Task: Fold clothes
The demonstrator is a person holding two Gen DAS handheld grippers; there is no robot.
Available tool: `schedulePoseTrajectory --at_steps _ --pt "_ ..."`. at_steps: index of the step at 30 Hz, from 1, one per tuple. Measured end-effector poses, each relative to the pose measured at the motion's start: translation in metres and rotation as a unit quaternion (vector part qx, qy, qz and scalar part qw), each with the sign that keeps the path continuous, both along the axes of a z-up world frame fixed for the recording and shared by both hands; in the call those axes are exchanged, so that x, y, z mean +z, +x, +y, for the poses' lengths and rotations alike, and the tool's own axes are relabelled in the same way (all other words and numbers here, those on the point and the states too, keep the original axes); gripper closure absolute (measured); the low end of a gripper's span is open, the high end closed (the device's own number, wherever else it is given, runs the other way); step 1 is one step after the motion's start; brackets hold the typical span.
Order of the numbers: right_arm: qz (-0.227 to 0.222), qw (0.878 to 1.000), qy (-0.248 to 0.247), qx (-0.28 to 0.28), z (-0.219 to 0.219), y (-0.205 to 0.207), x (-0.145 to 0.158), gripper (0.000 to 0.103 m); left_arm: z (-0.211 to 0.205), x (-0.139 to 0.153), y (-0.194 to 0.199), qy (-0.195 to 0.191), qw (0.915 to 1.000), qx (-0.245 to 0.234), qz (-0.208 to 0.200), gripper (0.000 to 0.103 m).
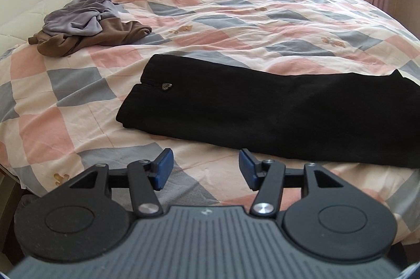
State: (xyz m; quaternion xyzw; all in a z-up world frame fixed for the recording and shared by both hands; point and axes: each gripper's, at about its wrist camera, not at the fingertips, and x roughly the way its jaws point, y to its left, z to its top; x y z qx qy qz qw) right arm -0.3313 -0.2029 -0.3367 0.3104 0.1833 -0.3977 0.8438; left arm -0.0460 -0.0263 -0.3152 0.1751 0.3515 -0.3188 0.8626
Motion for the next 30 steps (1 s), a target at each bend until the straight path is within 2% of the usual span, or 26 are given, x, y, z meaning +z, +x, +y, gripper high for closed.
schedulePoseTrajectory --at_steps 3,5,9,12,13,15,16,19,21,22,24,26,30 --pt "0.003 1.000 0.008 0.006 0.000 0.002 -0.004 0.013 0.003 -0.007 0.007 -0.023 0.9993 -0.006 0.030 0.044" --pt "0.006 1.000 0.015 0.012 -0.001 0.006 -0.009 0.013 0.013 -0.019 0.023 -0.057 0.9947 0.007 0.086 0.043" --pt "0.019 0.999 0.027 0.027 0.000 0.016 -0.019 0.012 0.037 -0.044 0.057 -0.127 0.9720 0.041 0.194 0.044" --pt "0.028 0.998 0.036 0.036 -0.002 0.026 -0.027 0.012 0.056 -0.051 0.080 -0.161 0.9606 0.075 0.214 0.045" --pt "0.030 0.998 0.040 0.038 -0.004 0.029 -0.030 0.012 0.062 -0.054 0.091 -0.178 0.9535 0.089 0.226 0.045" --pt "0.031 0.997 0.048 0.042 -0.007 0.036 -0.035 0.012 0.073 -0.061 0.115 -0.219 0.9333 0.121 0.257 0.045" --pt "0.032 0.997 0.052 0.044 -0.008 0.040 -0.038 0.012 0.079 -0.065 0.127 -0.240 0.9219 0.136 0.272 0.045" --pt "0.037 0.996 0.058 0.053 -0.011 0.050 -0.045 0.012 0.092 -0.084 0.166 -0.303 0.8795 0.188 0.315 0.045" --pt "0.041 0.996 0.061 0.058 -0.012 0.055 -0.049 0.012 0.095 -0.100 0.187 -0.331 0.8563 0.208 0.337 0.048" --pt "0.043 0.995 0.064 0.059 -0.013 0.057 -0.051 0.012 0.096 -0.107 0.195 -0.339 0.8482 0.216 0.345 0.050" --pt "0.046 0.995 0.069 0.059 -0.015 0.059 -0.055 0.012 0.094 -0.118 0.204 -0.345 0.8418 0.226 0.348 0.056" --pt "0.048 0.995 0.072 0.059 -0.018 0.061 -0.057 0.012 0.092 -0.124 0.209 -0.353 0.8414 0.226 0.340 0.056" --pt "0.052 0.994 0.072 0.063 -0.024 0.066 -0.063 0.009 0.078 -0.124 0.213 -0.361 0.8530 0.213 0.312 0.056"
